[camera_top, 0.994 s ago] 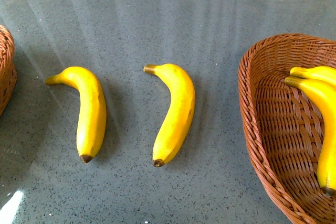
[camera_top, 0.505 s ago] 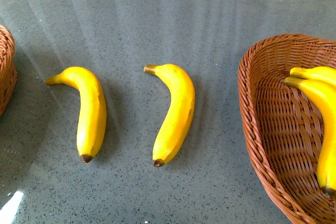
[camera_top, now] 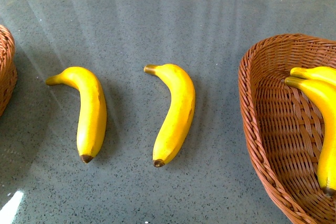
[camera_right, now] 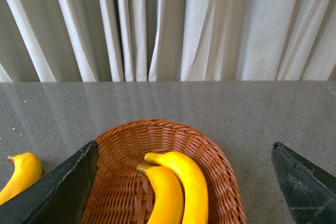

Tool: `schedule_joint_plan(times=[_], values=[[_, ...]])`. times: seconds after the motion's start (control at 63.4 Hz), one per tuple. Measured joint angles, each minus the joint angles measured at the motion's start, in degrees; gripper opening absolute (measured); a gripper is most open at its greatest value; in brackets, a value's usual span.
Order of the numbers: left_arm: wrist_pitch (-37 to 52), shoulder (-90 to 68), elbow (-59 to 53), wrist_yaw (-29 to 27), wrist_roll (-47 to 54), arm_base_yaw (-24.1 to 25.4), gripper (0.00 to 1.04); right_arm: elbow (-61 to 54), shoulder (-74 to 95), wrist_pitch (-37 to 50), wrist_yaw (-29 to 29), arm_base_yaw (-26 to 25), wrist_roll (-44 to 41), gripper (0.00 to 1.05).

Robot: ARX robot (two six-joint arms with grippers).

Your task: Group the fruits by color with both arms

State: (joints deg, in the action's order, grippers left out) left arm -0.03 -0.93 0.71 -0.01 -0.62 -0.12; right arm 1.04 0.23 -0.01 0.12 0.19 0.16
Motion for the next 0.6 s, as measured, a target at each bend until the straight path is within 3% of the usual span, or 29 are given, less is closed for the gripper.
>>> schedule_joint_plan(times=[0.11,0.6], values=[[0.00,0.00,0.00,0.00,0.13,0.00,0.97,0.00,0.02,0.00,0.00,0.00,0.00,0.96],[0.00,0.00,0.00,0.00,0.13,0.00,0.96,0.00,0.00,0.00,0.00,0.00,0.00,0.96]])
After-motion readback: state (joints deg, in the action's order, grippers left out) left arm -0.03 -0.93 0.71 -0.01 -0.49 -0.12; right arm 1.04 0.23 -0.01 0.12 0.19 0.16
